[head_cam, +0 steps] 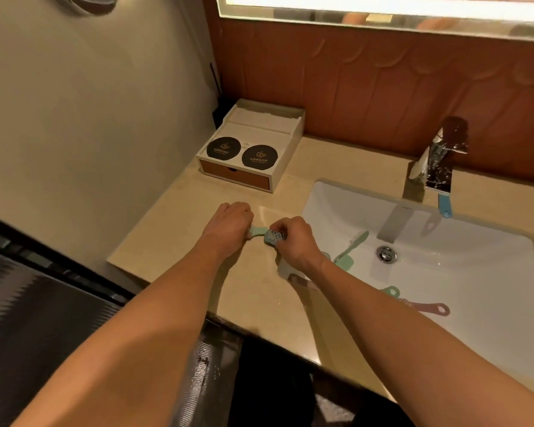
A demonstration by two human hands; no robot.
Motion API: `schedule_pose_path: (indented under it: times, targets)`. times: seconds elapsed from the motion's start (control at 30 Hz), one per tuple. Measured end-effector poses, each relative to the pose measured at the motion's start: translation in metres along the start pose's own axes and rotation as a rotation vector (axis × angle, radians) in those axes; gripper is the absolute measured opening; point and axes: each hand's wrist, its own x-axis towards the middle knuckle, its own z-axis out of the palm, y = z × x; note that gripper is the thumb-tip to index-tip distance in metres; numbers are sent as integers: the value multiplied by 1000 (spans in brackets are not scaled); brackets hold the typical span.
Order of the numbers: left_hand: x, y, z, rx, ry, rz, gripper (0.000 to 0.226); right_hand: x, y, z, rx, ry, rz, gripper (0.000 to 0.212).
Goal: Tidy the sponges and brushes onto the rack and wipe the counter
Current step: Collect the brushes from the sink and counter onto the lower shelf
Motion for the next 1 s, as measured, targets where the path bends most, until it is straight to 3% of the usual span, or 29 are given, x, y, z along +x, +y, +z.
schedule_pose_path:
  times: [0.13,0.3,0.53,1.0]
  targets:
    - [-7,31,-17,-14,-37,-9,15,-23,12,-36,-85,42,-92,32]
    - [2,77,-30,-22,61,69,19,-54,41,-80,-155,101,-109,38]
    - [25,177,-42,-111,176,210,21,-99,90,-139,-224,209,-15,48]
    - [45,356,-53,-204,162,445,18,-188,200,-232,-257,425,235,53]
